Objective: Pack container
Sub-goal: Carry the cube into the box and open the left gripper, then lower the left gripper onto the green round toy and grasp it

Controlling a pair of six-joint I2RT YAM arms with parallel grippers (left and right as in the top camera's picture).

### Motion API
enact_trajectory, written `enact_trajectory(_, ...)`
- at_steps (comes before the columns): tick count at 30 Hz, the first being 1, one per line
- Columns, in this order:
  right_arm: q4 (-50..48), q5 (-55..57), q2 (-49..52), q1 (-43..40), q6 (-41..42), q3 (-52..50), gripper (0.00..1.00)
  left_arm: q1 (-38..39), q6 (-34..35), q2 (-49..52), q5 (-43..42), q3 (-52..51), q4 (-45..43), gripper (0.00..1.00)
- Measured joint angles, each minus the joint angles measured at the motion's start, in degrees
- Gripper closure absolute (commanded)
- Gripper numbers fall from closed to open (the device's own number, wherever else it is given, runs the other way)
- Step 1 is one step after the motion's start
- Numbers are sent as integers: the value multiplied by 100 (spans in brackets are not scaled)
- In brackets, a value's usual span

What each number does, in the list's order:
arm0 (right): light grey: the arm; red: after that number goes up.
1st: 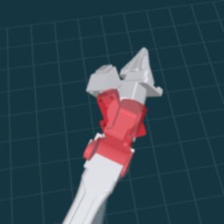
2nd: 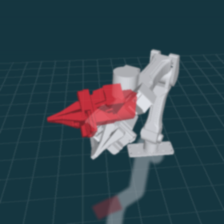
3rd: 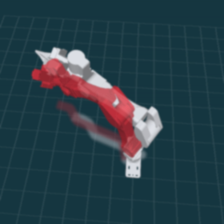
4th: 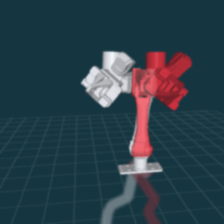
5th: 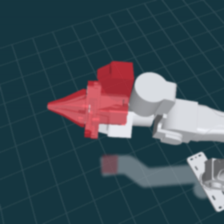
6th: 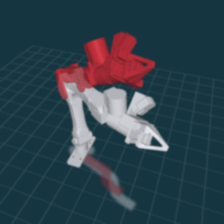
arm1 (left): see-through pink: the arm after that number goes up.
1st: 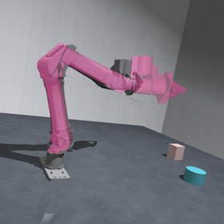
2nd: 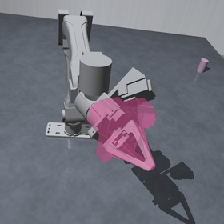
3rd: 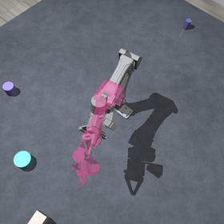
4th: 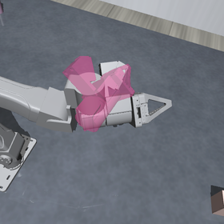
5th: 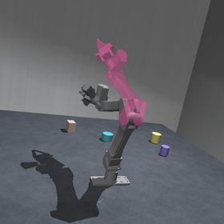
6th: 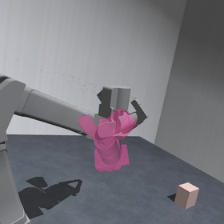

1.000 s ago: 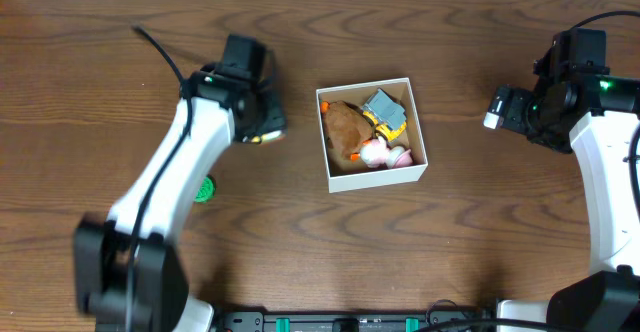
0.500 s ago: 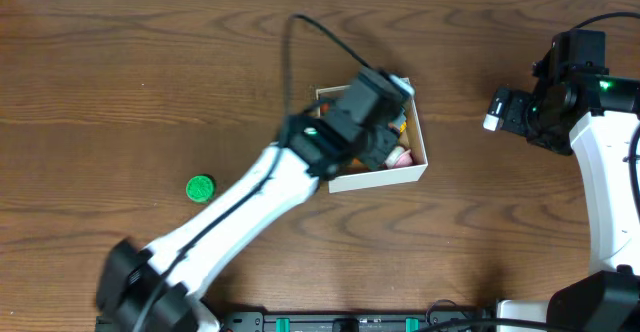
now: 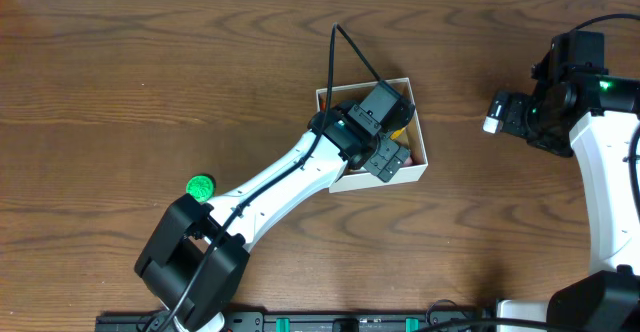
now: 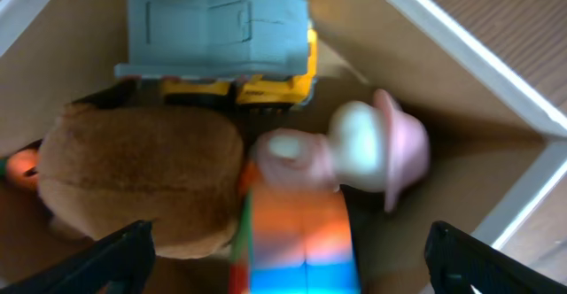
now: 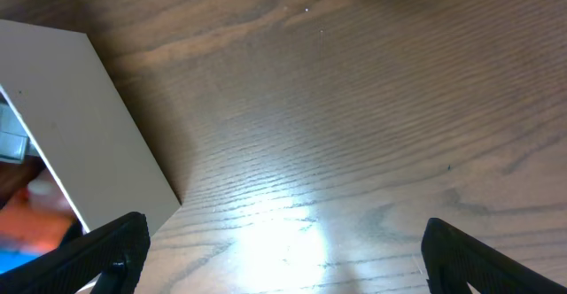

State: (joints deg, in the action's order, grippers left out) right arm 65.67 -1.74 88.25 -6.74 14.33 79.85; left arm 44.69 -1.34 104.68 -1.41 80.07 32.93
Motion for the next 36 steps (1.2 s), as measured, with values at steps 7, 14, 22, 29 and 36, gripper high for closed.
enact_trajectory(7,35,0,0,0,-39,0,1,-186,166,-457,260,-2,505,2)
enact_trajectory(14,33,2,0,0,-79,-7,1,-1462,1078,-2048,876,0,1832,2)
enact_trajectory(22,24,2,0,0,-83,-9,1,-4175,2304,-2699,955,-146,2640,2)
enact_trajectory(29,15,0,0,0,-96,-11,1,-5058,2474,-2090,254,-1259,2035,2)
enact_trajectory(36,52,0,0,0,-98,-11,1,-5060,2472,-1191,-101,-2085,1421,2)
